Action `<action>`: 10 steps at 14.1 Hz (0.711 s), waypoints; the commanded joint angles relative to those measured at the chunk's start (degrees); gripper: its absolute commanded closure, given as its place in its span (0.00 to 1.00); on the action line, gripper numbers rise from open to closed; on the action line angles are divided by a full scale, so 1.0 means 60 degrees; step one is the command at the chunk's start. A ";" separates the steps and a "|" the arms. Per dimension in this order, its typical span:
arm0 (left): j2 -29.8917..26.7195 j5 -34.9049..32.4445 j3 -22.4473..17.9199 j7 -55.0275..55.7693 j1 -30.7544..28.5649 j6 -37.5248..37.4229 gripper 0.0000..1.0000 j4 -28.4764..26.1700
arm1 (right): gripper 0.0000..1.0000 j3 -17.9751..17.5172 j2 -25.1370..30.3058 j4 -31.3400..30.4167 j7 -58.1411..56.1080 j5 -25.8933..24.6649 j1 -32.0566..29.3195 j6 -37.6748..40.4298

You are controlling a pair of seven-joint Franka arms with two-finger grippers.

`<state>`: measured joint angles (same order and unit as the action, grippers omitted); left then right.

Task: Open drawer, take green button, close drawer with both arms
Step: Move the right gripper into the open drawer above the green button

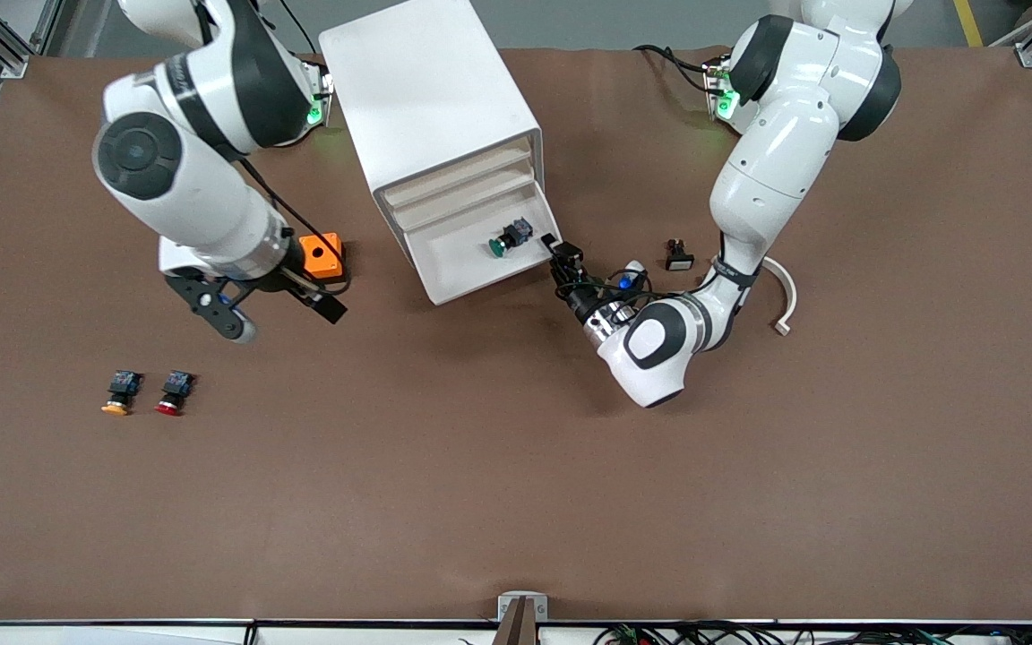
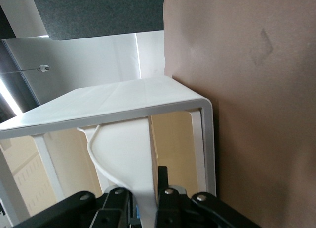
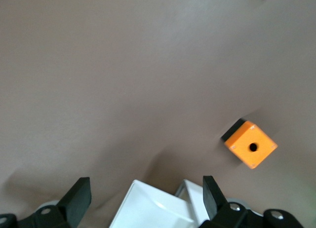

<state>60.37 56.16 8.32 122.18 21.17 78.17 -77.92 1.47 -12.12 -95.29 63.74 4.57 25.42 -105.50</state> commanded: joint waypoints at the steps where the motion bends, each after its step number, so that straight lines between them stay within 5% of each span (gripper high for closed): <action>1: -0.0056 0.0147 -0.0024 0.0100 -0.0043 -0.0006 0.79 0.0066 | 0.00 0.0106 0.0101 0.0003 0.0611 0.0176 0.0463 -0.0141; 3: -0.0056 0.0147 -0.0024 0.0056 -0.0028 -0.0006 0.75 0.0052 | 0.00 0.0106 0.0087 -0.0011 0.0962 0.0176 0.0741 -0.0156; 4: -0.0027 0.0132 -0.0024 0.0056 -0.0028 0.0052 0.59 0.0052 | 0.00 0.0106 0.0014 -0.0012 0.1195 0.0176 0.0932 -0.0156; 6: 0.0002 0.0088 -0.0024 0.0056 -0.0043 0.0170 0.00 0.0052 | 0.00 0.0121 -0.0205 -0.0142 0.1941 0.0176 0.1531 -0.0228; 10: -0.0012 0.0073 -0.0068 -0.0191 -0.0159 0.0344 0.00 0.0052 | 0.00 0.0121 -0.0367 -0.0860 0.3043 0.0161 0.2339 -0.1428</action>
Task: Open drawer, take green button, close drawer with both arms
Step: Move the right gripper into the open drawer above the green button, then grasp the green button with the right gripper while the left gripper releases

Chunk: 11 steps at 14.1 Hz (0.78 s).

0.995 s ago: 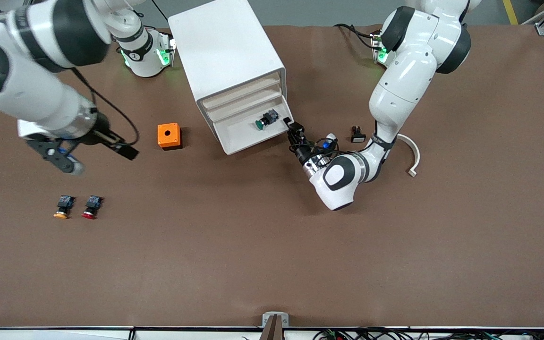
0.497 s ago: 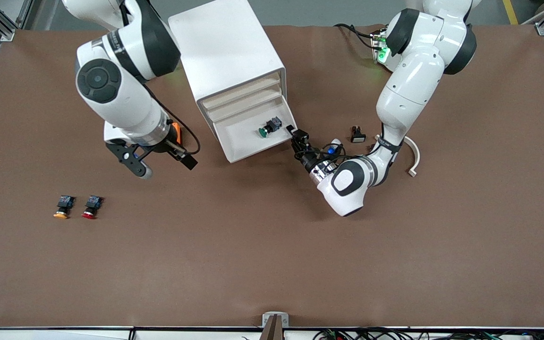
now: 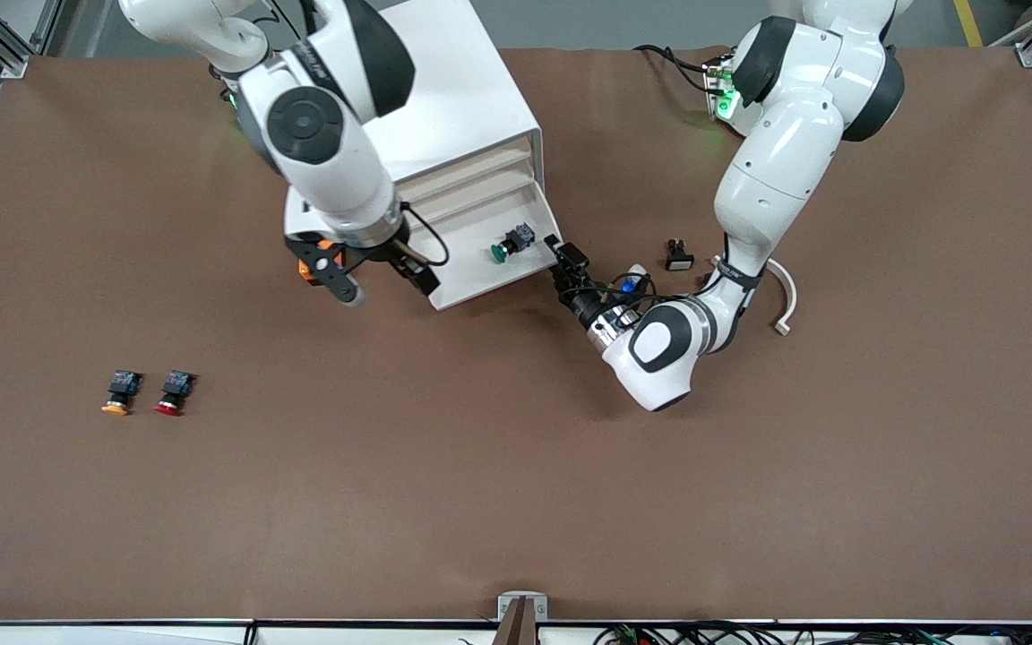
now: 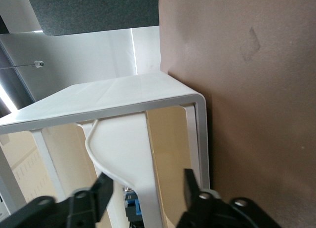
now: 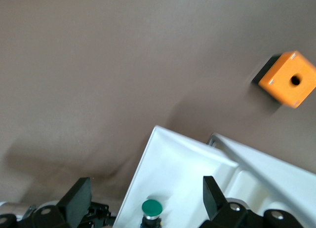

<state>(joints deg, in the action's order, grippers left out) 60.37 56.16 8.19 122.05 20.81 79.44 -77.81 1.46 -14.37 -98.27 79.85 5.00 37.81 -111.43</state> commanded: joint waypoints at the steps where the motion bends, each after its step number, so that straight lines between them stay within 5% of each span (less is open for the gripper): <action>1: -0.0012 0.0073 -0.0060 -0.0388 -0.0128 0.0236 0.00 0.0048 | 0.00 0.0123 -0.0065 -0.0366 0.0358 0.0089 0.0304 -0.0485; 5: -0.0216 -0.0145 -0.0294 -0.2099 -0.0363 0.0251 0.00 0.0253 | 0.00 0.0123 -0.0504 -0.0366 0.0547 0.0089 0.0772 -0.0515; 11: -0.0553 -0.2516 -0.0382 -0.5994 -0.0465 0.0660 0.00 0.0532 | 0.00 0.0108 -0.1061 -0.0336 0.1456 0.0104 0.1271 -0.1071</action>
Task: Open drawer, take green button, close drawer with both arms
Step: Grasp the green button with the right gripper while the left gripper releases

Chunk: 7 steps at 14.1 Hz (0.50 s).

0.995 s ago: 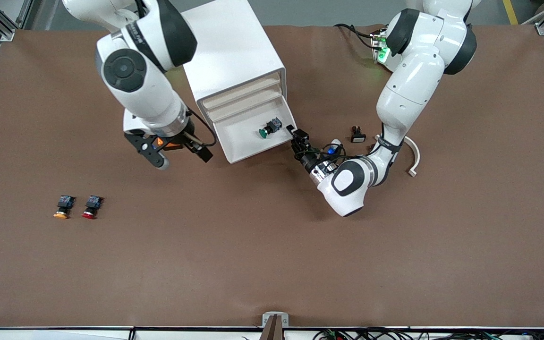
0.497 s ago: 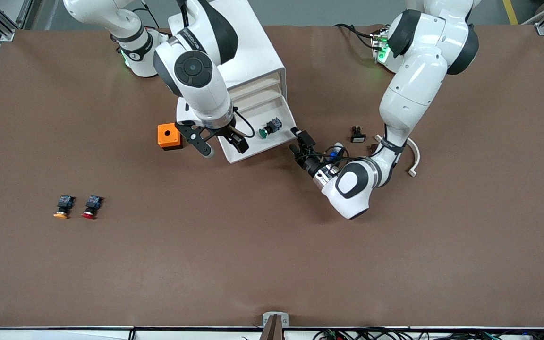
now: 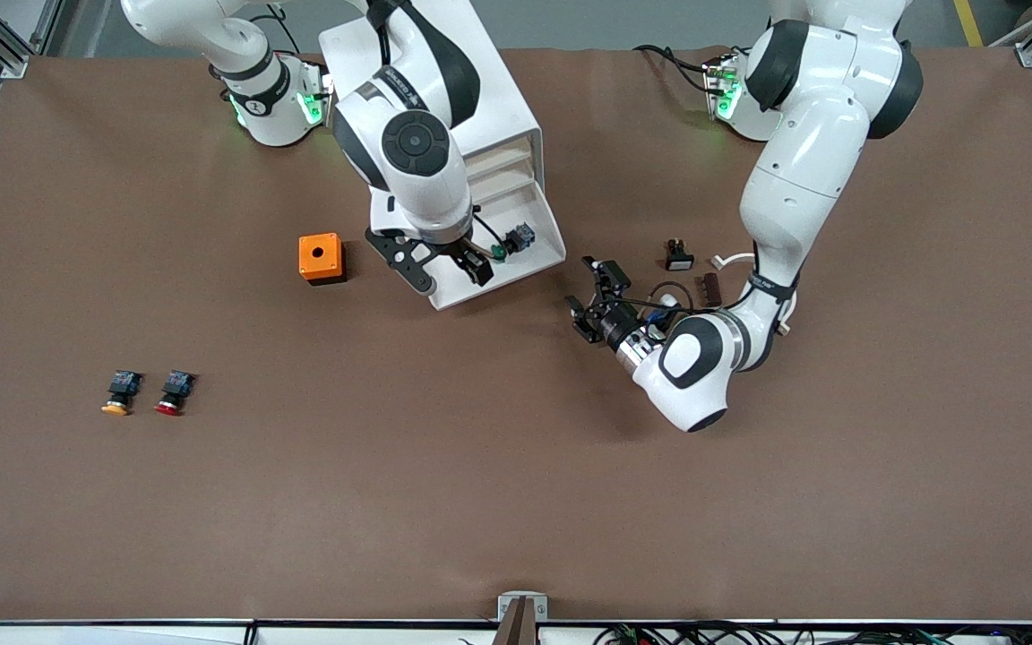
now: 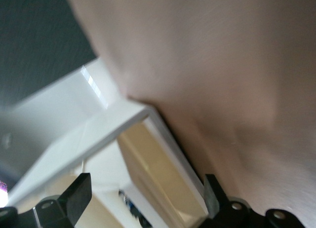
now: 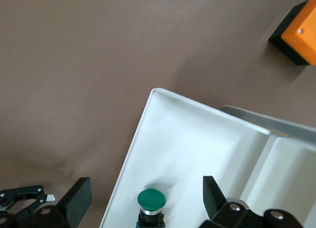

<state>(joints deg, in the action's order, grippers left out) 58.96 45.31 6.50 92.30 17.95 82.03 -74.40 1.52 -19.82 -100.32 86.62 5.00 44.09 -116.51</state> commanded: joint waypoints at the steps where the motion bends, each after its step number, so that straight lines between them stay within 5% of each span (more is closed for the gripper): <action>1: -0.0378 -0.1030 -0.0130 -0.1665 0.0011 0.0388 0.00 -0.0037 | 0.00 0.0098 -0.0328 0.0050 0.0328 0.0118 0.0284 -0.0254; 7: -0.0686 -0.2847 -0.0248 -0.4890 0.0011 0.1765 0.00 -0.0037 | 0.00 0.0098 -0.0637 0.0109 0.0663 0.0645 0.0738 -0.0459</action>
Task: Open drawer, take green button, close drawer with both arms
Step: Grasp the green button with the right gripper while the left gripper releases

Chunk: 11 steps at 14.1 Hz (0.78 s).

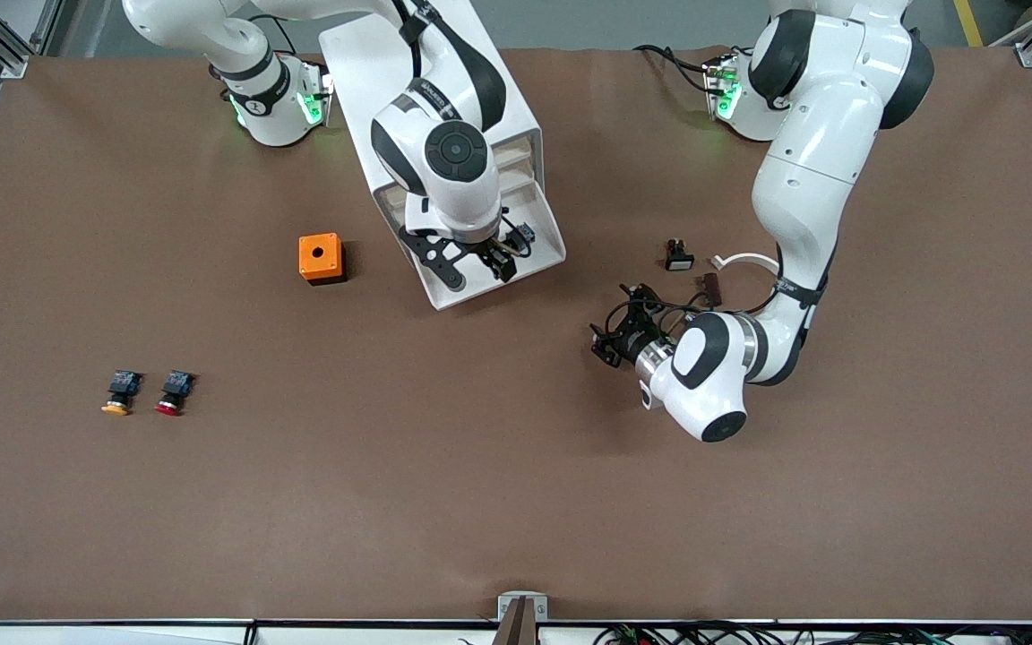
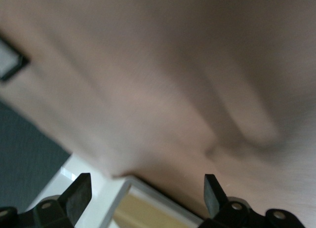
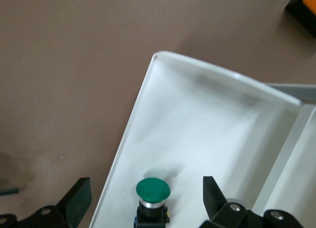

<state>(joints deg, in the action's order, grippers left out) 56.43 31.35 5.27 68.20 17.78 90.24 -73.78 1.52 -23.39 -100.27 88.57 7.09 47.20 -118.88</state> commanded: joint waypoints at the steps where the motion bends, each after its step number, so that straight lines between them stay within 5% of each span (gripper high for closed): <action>1: -0.0380 -0.0770 -0.0043 -0.1314 0.0039 0.0471 0.00 -0.0125 | 0.00 0.0112 -0.0072 0.0129 0.0602 0.0283 0.0408 -0.0152; 11: -0.1362 -0.2573 0.0075 -0.2373 0.0521 0.2930 0.00 -0.0168 | 0.00 0.0127 -0.1097 0.0452 0.1703 0.0166 0.1098 -0.0855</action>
<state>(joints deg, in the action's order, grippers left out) 50.59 18.26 5.82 55.00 19.44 104.92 -73.49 1.56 -28.00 -99.29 96.51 7.87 52.41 -123.58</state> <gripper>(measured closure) 0.000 0.000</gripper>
